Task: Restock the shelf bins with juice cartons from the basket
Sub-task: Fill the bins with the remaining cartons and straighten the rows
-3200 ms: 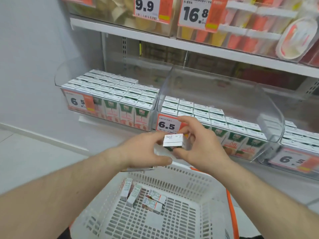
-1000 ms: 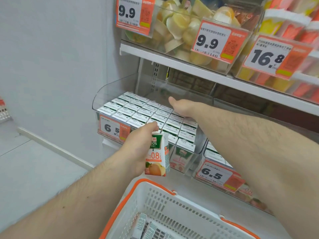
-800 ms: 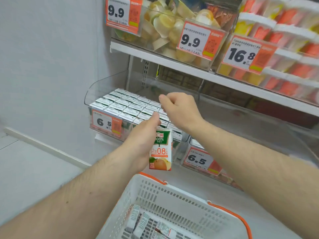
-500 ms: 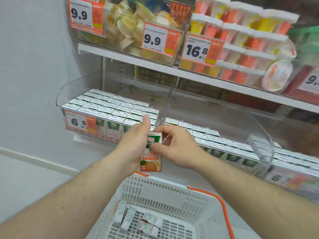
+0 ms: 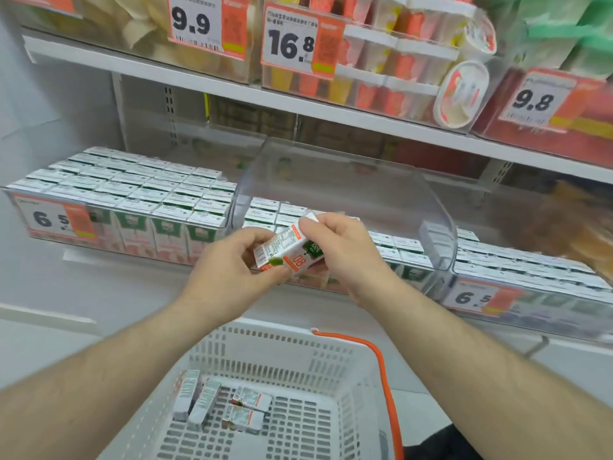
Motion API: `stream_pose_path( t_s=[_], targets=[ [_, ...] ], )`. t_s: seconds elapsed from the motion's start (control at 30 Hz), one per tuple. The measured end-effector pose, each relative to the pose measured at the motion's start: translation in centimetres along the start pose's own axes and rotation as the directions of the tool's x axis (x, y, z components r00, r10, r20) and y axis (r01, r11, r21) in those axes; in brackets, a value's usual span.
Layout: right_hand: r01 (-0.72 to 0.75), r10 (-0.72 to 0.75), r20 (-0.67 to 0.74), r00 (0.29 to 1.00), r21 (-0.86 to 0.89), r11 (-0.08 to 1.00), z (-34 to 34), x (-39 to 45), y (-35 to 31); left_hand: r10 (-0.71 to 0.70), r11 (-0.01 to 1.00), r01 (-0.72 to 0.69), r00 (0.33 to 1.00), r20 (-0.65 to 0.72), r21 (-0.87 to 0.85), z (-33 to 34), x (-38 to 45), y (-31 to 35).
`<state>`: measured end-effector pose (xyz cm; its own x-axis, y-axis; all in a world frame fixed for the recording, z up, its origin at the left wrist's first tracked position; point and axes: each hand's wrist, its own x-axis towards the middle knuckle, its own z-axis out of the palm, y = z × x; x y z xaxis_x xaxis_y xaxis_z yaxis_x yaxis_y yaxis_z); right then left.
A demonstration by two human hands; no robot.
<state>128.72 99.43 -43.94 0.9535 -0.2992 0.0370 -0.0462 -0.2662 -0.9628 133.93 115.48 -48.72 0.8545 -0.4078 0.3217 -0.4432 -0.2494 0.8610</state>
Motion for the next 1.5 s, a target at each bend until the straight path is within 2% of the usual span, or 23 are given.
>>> stream_pose_path(
  t_s=[0.07,0.1,0.17,0.27,0.33,0.43,0.63,0.77,0.87,1.0,1.1,1.27,1.5],
  targets=[
    [0.019,-0.029,-0.124,0.992,-0.084,0.996,-1.4,0.8,-0.3,0.123,0.984,-0.125,0.992,0.022,0.128,1.0,0.4,0.5],
    [0.015,-0.033,-0.201,0.979,-0.092,0.996,-2.5,1.3,-0.7,0.190,0.948,-0.196,0.981,0.050,0.252,1.4,0.6,0.4],
    [-0.012,0.003,-0.347,0.938,-0.022,1.000,-5.4,2.3,-1.3,0.274,0.815,-0.298,0.954,0.122,0.497,2.1,1.0,-0.6],
    [-0.097,0.115,-0.440,0.891,0.064,0.993,-9.1,3.5,-1.0,0.270,0.645,-0.348,0.937,0.223,0.681,3.0,1.0,-2.6],
    [-0.137,0.163,-0.459,0.874,0.088,0.987,-10.3,4.2,-0.2,0.253,0.586,-0.357,0.933,0.255,0.728,3.4,1.1,-3.5],
    [-0.110,0.126,-0.524,0.843,0.062,0.992,-11.5,5.3,0.4,0.239,0.575,-0.338,0.940,0.242,0.745,3.8,1.4,-3.6],
    [-0.142,-0.024,-0.595,0.803,-0.229,0.963,-13.0,7.1,1.7,0.257,0.584,-0.320,0.945,0.204,0.746,4.1,1.3,-3.6],
    [-0.144,-0.160,-0.577,0.801,-0.446,0.883,-12.7,7.9,2.3,0.242,0.596,-0.324,0.945,0.220,0.734,3.9,1.1,-3.5],
    [-0.171,-0.204,-0.506,0.838,-0.600,0.782,-12.3,8.6,3.0,0.228,0.610,-0.319,0.947,0.226,0.725,3.8,1.1,-3.6],
    [-0.202,-0.115,-0.352,0.929,-0.742,0.639,-11.4,9.3,4.1,0.207,0.646,-0.317,0.948,0.240,0.694,3.2,1.1,-3.3],
    [-0.216,-0.022,-0.275,0.961,-0.801,0.559,-10.7,9.6,4.3,0.200,0.664,-0.311,0.950,0.240,0.680,2.9,1.1,-3.0],
    [-0.188,0.070,-0.176,0.982,-0.864,0.466,-9.5,9.6,4.1,0.190,0.652,-0.308,0.951,0.244,0.693,2.9,1.1,-2.8],
    [-0.169,0.156,-0.115,0.981,-0.905,0.391,-9.2,9.2,3.7,0.123,0.638,-0.288,0.954,0.274,0.714,2.7,1.2,-2.1]
  ],
)
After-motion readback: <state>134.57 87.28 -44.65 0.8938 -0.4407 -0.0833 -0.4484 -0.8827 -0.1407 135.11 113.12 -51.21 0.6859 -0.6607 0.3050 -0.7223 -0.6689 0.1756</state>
